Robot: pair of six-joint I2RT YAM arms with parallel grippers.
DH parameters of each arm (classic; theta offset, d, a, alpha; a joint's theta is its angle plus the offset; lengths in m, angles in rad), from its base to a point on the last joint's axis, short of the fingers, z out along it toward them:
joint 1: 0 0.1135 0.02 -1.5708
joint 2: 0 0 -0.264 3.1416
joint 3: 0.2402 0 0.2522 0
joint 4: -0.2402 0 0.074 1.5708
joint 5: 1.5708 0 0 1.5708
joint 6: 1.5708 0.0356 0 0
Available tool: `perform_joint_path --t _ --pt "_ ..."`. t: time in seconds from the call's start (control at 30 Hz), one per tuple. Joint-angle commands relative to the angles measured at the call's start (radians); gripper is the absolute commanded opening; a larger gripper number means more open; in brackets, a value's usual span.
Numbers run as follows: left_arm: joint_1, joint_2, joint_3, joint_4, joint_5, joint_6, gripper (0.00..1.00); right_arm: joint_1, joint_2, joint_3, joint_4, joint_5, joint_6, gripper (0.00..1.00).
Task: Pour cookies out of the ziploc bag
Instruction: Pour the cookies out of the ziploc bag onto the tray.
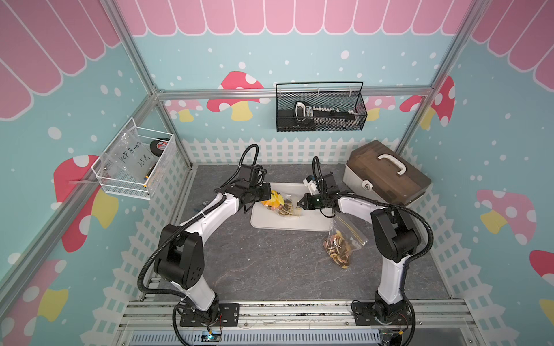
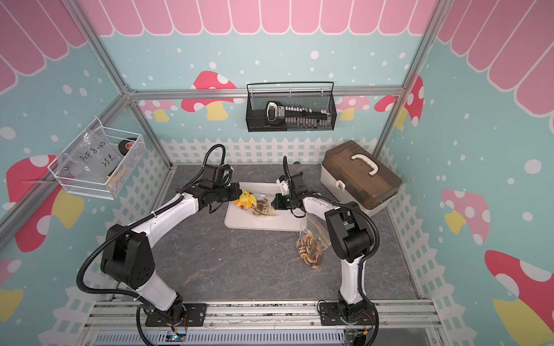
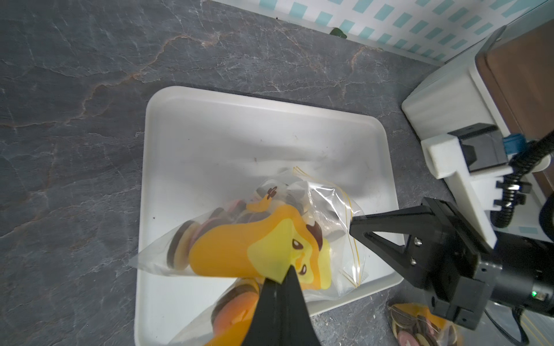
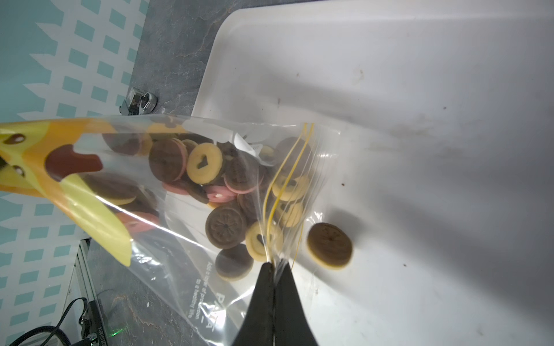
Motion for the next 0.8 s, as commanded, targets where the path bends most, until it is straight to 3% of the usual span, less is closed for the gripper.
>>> perform_joint_path --t 0.0,0.77 --pt "-0.003 -0.013 0.064 -0.016 0.013 0.031 0.0 0.001 -0.045 -0.019 0.025 0.042 0.008 0.0" --pt "-0.012 -0.003 0.18 -0.098 0.019 0.058 0.0 -0.006 -0.045 -0.048 0.075 0.07 0.029 0.0"
